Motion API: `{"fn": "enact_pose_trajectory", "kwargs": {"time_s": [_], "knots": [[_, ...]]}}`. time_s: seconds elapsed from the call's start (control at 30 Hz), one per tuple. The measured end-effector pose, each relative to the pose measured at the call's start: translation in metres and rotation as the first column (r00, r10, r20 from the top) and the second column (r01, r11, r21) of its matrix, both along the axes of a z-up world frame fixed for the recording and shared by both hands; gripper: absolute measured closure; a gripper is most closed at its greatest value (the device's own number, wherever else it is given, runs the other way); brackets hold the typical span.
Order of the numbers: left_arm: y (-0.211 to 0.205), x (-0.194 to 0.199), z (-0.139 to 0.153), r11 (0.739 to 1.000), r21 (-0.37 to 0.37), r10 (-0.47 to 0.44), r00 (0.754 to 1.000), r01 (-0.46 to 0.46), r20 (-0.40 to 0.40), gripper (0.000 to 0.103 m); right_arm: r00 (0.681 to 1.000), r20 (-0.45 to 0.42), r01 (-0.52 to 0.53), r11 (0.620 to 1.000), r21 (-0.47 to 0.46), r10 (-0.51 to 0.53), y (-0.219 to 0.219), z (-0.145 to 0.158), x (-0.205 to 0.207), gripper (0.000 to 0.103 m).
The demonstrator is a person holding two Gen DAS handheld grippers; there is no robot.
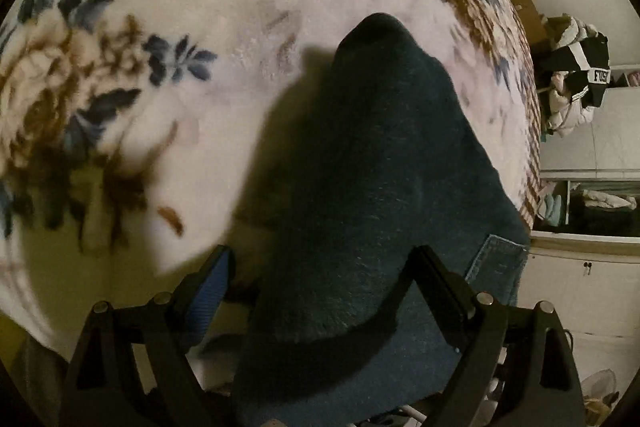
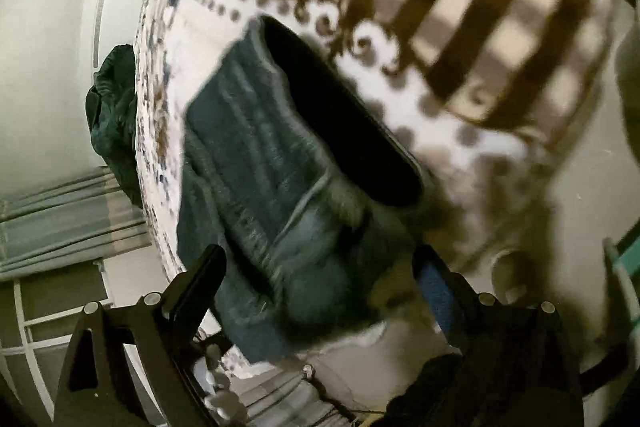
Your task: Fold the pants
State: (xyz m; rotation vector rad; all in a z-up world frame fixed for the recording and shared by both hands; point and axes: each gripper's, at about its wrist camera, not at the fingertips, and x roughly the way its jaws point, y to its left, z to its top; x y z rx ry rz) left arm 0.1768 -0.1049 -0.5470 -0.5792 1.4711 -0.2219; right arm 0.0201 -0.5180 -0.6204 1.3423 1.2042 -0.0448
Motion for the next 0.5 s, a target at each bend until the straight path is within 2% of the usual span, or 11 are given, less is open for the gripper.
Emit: {"fn": "enact_pose_trajectory", "kwargs": {"time_s": [0.1,0.2,0.27,0.37,0.4,0.43,0.47,0.5], "knots": [[-0.005,0.006,0.0,1.0,0.004,-0.023,1.0,0.023,0.021,0.008,0.998,0.063,0.023,1.0,-0.012,-0.022,0.003,-0.003,0.011,0.007],[-0.005,0.01,-0.002,1.0,-0.009,-0.014,1.0,0.014,0.024,0.008,0.988,0.147,0.036,0.999,0.021,-0.039,0.004,0.007,0.016,0.007],[-0.005,0.012,-0.005,1.0,-0.017,-0.002,0.999,0.003,0.033,0.008,0.993,0.121,0.008,1.0,-0.01,-0.007,0.006,0.002,0.018,0.008],[-0.007,0.013,-0.004,1.0,-0.014,0.013,0.999,-0.012,0.05,0.008,0.992,0.121,0.037,0.999,0.032,-0.041,0.006,-0.01,0.015,0.009],[-0.008,0.014,-0.003,1.0,-0.011,0.014,0.998,-0.013,0.058,0.008,0.991,0.123,0.049,0.998,0.037,-0.054,0.007,-0.008,0.015,0.019],[-0.009,0.013,-0.002,1.0,-0.016,0.012,0.997,-0.011,0.073,0.011,0.991,0.12,0.057,0.998,0.032,-0.06,0.009,-0.007,0.015,0.024],[-0.009,0.011,0.0,1.0,-0.031,0.008,0.996,-0.005,0.086,0.02,0.992,0.112,0.061,0.998,0.016,-0.062,0.01,-0.006,0.015,0.036],[-0.014,0.011,0.003,1.0,-0.031,-0.001,0.995,0.004,0.099,0.039,0.992,0.11,0.063,0.998,0.002,-0.063,0.012,-0.005,0.014,0.047]]}}
